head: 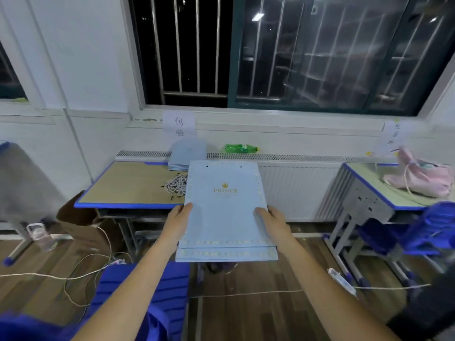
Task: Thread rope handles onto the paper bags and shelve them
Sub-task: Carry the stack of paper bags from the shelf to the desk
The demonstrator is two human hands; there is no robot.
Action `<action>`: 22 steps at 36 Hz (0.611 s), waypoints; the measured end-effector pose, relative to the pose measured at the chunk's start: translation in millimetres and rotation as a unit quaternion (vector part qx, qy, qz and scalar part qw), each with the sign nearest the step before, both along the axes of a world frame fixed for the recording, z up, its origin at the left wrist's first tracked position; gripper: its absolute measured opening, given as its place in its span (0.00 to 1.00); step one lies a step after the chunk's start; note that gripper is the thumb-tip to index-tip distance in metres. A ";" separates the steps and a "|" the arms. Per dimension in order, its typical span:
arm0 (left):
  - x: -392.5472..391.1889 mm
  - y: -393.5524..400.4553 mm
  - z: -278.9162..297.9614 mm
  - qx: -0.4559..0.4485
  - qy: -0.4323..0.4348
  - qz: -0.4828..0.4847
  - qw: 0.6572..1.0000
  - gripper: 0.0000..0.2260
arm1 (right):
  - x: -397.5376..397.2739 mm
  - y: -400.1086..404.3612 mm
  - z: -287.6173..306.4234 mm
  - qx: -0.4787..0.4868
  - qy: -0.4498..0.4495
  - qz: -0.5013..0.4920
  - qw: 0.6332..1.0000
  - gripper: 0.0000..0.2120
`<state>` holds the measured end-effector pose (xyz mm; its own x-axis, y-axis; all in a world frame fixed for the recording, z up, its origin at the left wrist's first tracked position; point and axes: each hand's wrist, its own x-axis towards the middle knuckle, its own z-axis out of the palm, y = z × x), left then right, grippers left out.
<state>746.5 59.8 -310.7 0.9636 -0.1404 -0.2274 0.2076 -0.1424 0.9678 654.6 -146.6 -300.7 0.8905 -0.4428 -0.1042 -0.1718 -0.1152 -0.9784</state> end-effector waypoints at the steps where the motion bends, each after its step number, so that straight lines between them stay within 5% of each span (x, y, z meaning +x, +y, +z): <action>1: 7.9 -4.1 -1.8 -0.006 -0.006 0.005 1.000 0.08 | 9.3 -4.2 -0.1 -0.005 0.000 0.007 1.000 0.07; 7: 46.5 -19.7 -3.9 0.000 0.007 0.038 0.999 0.19 | 62.2 -26.9 -5.0 -0.035 0.009 0.037 0.999 0.09; 22: 187.6 -22.5 -20.6 -0.047 0.016 0.107 0.993 0.16 | 235.2 -28.6 -24.7 -0.027 0.002 0.105 0.994 0.06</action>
<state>934.1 37.3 -331.3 0.9661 0.0448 -0.2542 0.2545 -0.0019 0.9671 889.9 -175.2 -325.4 0.9637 -0.2520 -0.0882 -0.1416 -0.2021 -0.9691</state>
